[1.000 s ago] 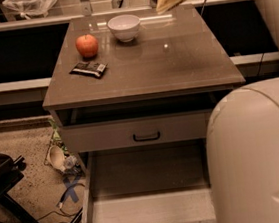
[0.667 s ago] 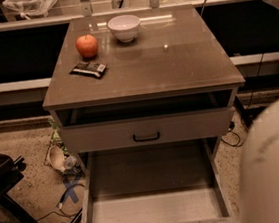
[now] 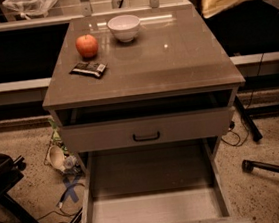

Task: Place brown chip bag into middle drawer

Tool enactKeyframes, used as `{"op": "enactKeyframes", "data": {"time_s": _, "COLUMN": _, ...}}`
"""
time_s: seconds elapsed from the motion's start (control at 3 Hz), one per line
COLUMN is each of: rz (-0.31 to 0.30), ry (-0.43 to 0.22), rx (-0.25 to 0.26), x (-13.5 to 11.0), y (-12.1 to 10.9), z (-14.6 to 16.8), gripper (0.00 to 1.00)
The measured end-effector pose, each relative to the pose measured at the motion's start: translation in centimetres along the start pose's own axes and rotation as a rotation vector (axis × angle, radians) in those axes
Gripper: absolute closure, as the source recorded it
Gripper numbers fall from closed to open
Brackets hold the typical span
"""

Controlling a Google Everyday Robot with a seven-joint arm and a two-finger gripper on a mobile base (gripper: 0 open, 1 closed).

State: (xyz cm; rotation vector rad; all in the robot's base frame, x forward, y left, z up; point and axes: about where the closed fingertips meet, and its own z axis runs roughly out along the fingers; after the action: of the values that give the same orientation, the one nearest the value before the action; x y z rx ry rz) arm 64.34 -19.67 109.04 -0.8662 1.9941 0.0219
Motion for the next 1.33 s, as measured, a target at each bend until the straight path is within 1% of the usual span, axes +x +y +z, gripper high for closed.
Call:
{"op": "enactKeyframes", "data": {"time_s": 0.33, "rz": 0.016, "ry": -0.043, "rx": -0.077, "x": 4.0, "y": 3.3, "z": -3.0, "gripper": 1.00}}
{"op": "enactKeyframes", "data": {"time_s": 0.67, "rz": 0.124, "ry": -0.053, "rx": -0.155, "x": 11.8, "y": 5.9, "z": -3.4, "gripper": 1.00}}
{"op": "enactKeyframes", "data": {"time_s": 1.0, "rz": 0.272, "ry": -0.046, "rx": -0.203, "x": 19.8, "y": 5.5, "z": -4.5, "gripper": 1.00}}
{"op": "enactKeyframes", "data": {"time_s": 1.33, "rz": 0.272, "ry": -0.046, "rx": -0.203, "x": 19.8, "y": 5.5, "z": -4.4, "gripper": 1.00}}
